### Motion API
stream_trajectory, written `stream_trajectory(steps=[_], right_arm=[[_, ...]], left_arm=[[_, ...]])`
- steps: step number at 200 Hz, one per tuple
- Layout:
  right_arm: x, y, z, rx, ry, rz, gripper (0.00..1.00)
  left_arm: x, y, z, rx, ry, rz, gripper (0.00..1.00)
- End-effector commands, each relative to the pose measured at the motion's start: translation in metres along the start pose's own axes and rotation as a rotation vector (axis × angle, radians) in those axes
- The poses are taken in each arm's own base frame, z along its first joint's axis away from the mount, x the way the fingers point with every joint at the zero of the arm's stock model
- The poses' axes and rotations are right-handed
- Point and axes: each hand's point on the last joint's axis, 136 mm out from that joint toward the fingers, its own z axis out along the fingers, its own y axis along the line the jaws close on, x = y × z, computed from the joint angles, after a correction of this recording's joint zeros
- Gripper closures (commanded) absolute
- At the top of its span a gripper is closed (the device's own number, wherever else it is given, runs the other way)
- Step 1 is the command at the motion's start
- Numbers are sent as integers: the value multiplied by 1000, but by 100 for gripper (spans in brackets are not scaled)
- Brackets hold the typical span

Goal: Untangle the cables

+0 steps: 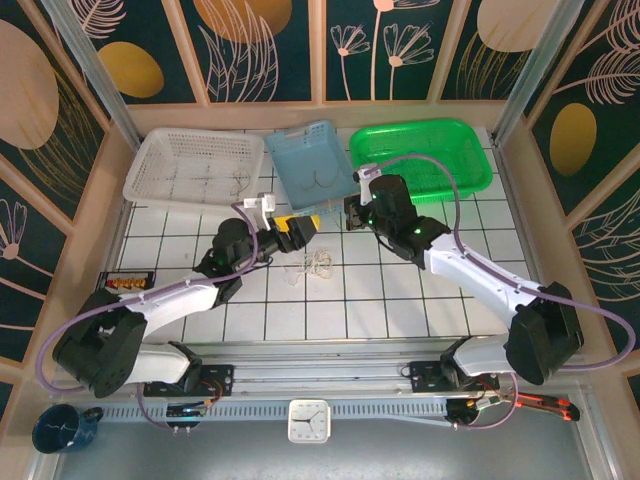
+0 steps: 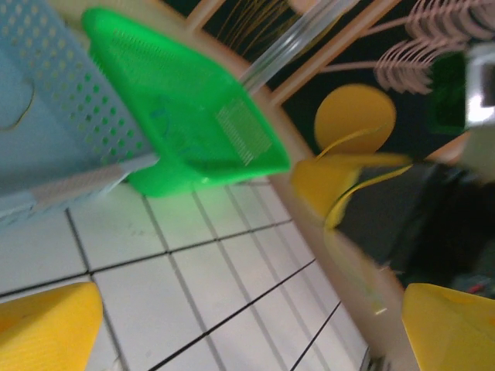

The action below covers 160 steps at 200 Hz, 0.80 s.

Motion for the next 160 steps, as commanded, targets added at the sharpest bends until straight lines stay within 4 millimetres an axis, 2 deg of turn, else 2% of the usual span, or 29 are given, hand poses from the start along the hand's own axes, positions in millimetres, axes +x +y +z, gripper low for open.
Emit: stream_trajectory(steps=[1,24,70,105,160], right_arm=[[-4,-2,1,5,-10,24,100],[-2,-1,0,-1,-9,33,100],[-2,2,0,-13,-16,38,100],[-3,2,2,-18,-17,42,100],[-4,5,2,-29,-22,43,100]], left_arm=[[-30,-26,0,87,-93,-41,1],[-36,-42,13,156,-70,-71,1],[-39,-51,38,219,-29,-102,3],[-36,-47,50,224,-4,-114,9],[-32,-41,56,218,5,-124,18]])
